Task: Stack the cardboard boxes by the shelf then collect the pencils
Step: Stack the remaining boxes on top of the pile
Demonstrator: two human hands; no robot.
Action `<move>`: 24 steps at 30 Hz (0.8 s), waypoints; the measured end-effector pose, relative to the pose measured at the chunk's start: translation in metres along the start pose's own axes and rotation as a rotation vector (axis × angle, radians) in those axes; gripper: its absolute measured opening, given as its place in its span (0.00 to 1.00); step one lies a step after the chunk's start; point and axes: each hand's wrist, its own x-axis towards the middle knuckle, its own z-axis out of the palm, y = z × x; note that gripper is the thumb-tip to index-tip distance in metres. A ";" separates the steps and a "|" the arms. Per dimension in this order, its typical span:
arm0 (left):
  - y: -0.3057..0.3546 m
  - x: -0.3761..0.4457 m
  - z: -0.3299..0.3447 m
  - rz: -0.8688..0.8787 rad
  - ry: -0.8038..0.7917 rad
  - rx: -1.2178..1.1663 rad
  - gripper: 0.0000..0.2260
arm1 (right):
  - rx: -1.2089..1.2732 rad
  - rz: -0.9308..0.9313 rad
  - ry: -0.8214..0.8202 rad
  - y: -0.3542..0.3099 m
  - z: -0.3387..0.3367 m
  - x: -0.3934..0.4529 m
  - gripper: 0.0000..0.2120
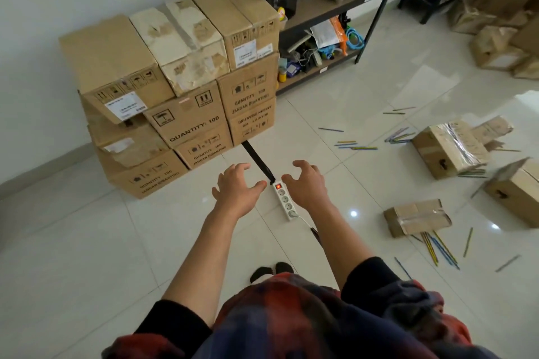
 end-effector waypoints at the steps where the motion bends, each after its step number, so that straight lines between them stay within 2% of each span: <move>1: 0.002 -0.002 0.002 -0.002 -0.009 -0.001 0.26 | -0.004 0.001 -0.001 0.003 -0.002 -0.002 0.24; 8: 0.026 -0.016 0.038 0.000 -0.101 -0.054 0.26 | -0.043 0.048 0.007 0.049 -0.033 -0.010 0.22; 15: 0.090 -0.034 0.095 0.049 -0.118 -0.032 0.24 | -0.010 0.048 0.025 0.117 -0.095 -0.004 0.21; 20: 0.148 -0.060 0.158 0.038 -0.083 -0.101 0.24 | -0.089 -0.013 0.019 0.177 -0.159 0.004 0.22; 24: 0.190 -0.089 0.218 0.049 -0.114 -0.114 0.26 | -0.032 0.026 0.052 0.235 -0.214 0.005 0.21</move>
